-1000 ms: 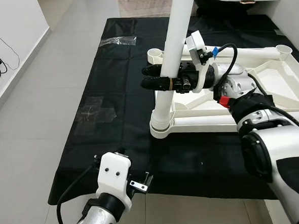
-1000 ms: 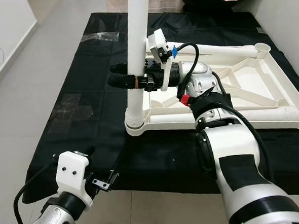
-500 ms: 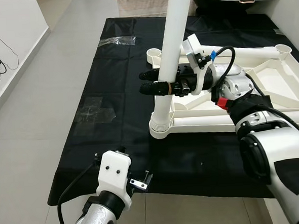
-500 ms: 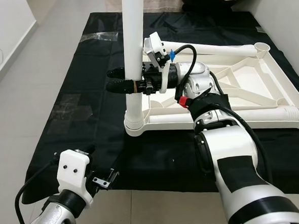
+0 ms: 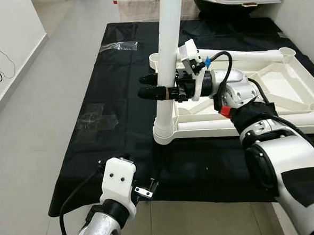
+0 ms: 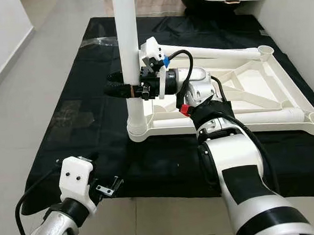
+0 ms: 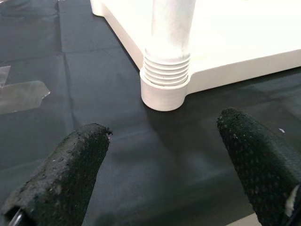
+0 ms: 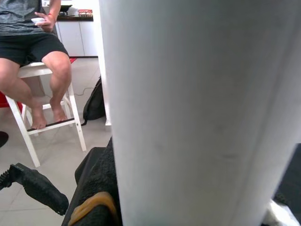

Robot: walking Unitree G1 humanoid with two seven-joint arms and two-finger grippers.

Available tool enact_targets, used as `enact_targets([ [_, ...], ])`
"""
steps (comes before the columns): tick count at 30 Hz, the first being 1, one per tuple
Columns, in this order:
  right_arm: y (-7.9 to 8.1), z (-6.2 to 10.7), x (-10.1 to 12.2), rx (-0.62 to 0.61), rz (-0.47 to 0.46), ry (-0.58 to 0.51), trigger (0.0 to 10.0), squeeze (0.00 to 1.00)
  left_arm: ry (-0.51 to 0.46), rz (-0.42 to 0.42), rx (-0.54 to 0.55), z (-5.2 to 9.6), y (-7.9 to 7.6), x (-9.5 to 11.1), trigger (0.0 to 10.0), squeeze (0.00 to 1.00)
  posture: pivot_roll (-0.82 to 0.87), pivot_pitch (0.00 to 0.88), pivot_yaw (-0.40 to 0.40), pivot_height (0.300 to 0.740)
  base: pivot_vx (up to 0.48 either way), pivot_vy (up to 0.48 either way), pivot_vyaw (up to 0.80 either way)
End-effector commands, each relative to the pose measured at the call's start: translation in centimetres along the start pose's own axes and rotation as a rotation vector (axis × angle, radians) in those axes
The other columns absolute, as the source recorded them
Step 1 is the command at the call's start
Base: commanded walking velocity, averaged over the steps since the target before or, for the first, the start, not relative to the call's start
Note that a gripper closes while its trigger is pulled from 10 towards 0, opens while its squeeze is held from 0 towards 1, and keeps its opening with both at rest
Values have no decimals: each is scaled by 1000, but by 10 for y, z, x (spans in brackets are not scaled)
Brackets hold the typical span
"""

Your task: Building children table

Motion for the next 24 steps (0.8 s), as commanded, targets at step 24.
enact_targets([
  [24, 1, -7, -56, -215, -126, -15, 10000, 0, 2, -55, 27, -3, 17, -5, 10000, 0, 143, 195, -28, 740, 0, 0, 0],
])
Point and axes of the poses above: a point about 5 cm out from each wrist's last joint towards the gripper, its own z axis pointing back from the gripper into the wrist, its own x axis along the axis of the wrist's last joint, y = z × x, the point moved 2 cm from there along -z, pointing out of the wrist towards the gripper, and after that the axes turned 13 degrees about -z, right-handed, at the moved point
